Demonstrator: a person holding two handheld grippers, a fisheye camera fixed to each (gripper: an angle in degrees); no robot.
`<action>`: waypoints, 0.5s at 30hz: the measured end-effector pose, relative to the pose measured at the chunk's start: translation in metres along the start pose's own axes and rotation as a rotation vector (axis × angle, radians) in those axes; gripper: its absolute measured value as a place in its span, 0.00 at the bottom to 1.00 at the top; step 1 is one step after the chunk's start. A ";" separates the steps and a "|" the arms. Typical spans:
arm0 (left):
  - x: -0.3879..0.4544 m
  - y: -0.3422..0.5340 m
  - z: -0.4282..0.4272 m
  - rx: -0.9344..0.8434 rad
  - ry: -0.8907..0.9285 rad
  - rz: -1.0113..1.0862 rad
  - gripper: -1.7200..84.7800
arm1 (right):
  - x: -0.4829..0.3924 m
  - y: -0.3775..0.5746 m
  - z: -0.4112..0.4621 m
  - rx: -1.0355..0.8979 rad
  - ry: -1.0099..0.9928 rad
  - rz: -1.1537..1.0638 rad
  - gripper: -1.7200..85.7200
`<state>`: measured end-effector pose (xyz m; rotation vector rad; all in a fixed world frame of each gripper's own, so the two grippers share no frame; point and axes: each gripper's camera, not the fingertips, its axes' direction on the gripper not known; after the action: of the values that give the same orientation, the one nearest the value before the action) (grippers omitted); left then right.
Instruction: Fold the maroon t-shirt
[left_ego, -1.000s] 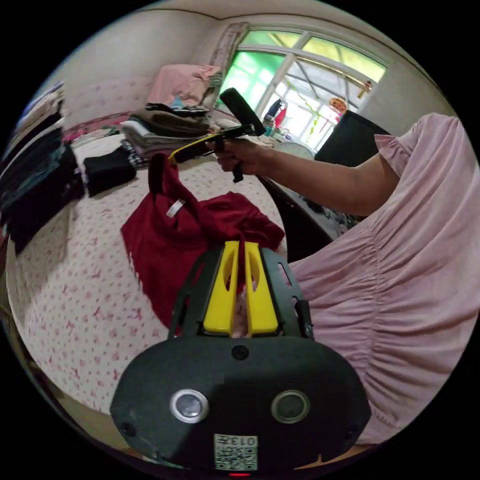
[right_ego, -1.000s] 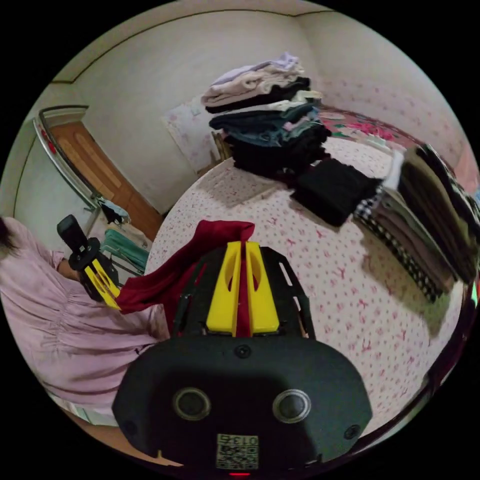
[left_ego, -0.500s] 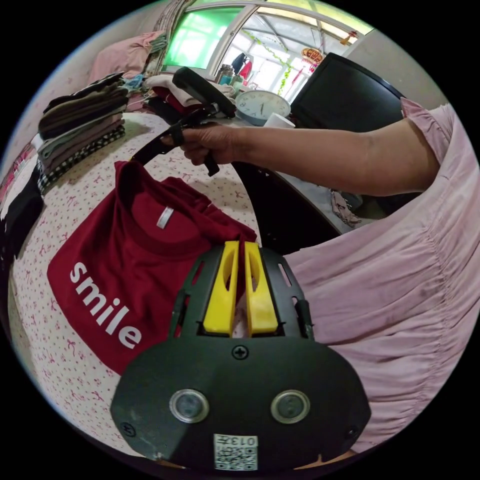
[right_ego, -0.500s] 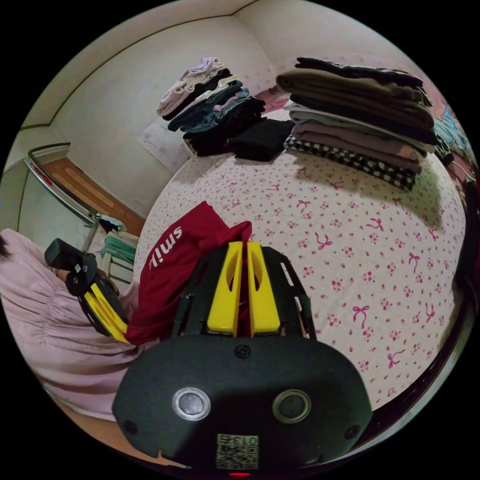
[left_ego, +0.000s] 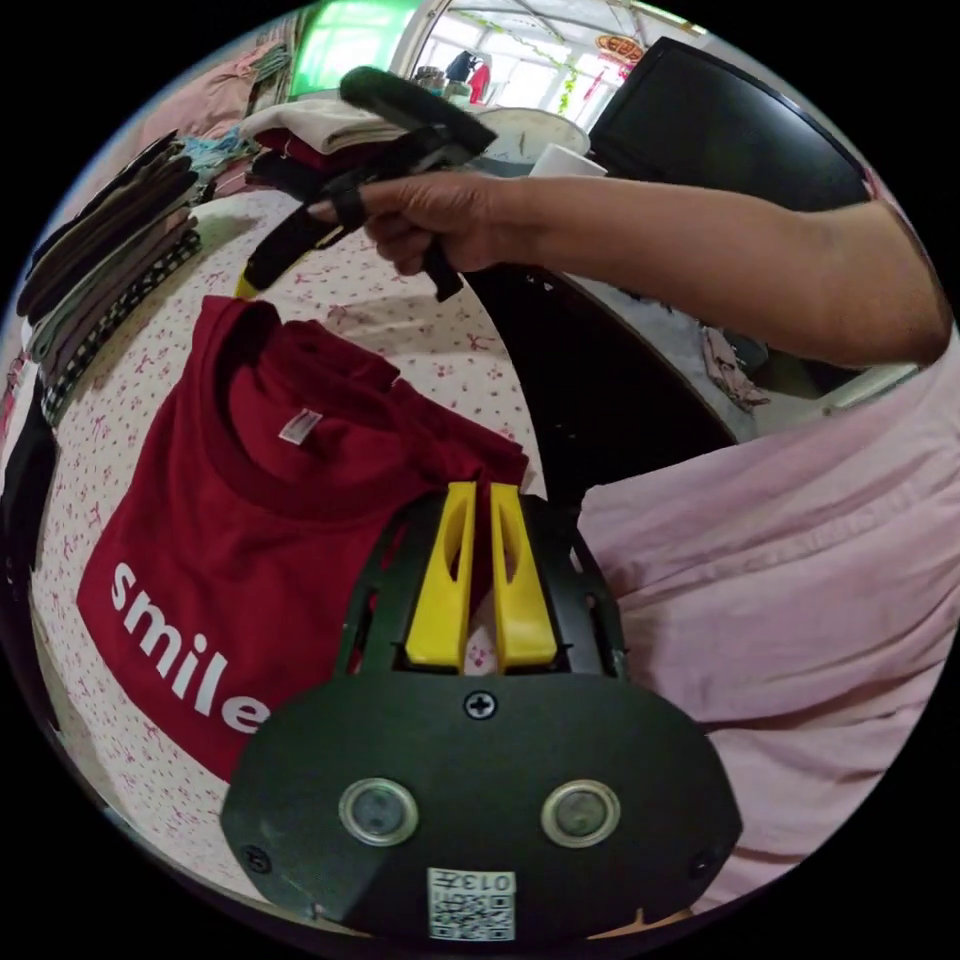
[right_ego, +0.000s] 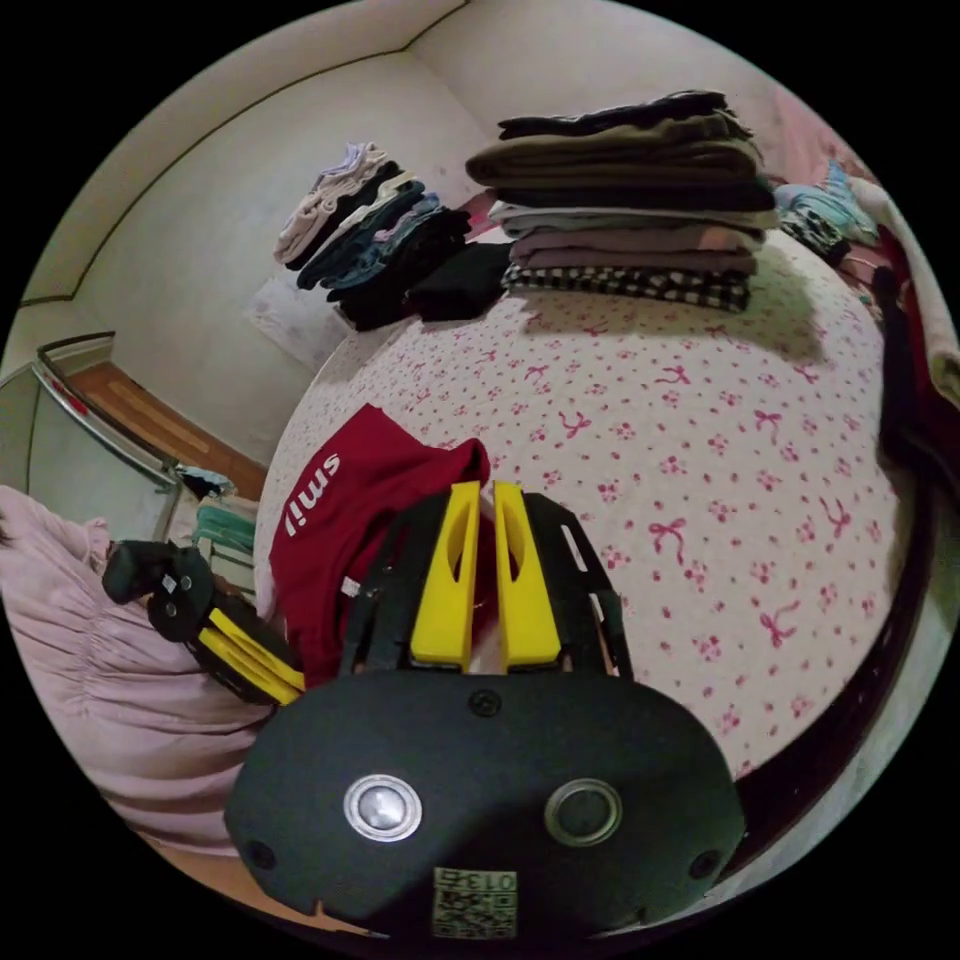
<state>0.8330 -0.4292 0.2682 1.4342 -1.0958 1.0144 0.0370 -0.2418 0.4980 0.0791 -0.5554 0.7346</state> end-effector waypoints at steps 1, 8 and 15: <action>0.001 -0.005 0.005 -0.007 0.014 -0.022 0.08 | 0.000 0.010 -0.013 0.019 0.042 0.022 0.06; 0.024 -0.010 -0.030 0.113 0.091 0.032 0.11 | -0.020 0.070 -0.061 0.076 0.068 0.095 0.10; -0.028 0.034 -0.057 0.202 -0.206 -0.337 0.10 | -0.038 0.072 -0.040 0.061 0.116 0.133 0.07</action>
<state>0.7912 -0.3717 0.2559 1.8482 -0.8714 0.7636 -0.0150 -0.2006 0.4356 0.0557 -0.4301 0.8797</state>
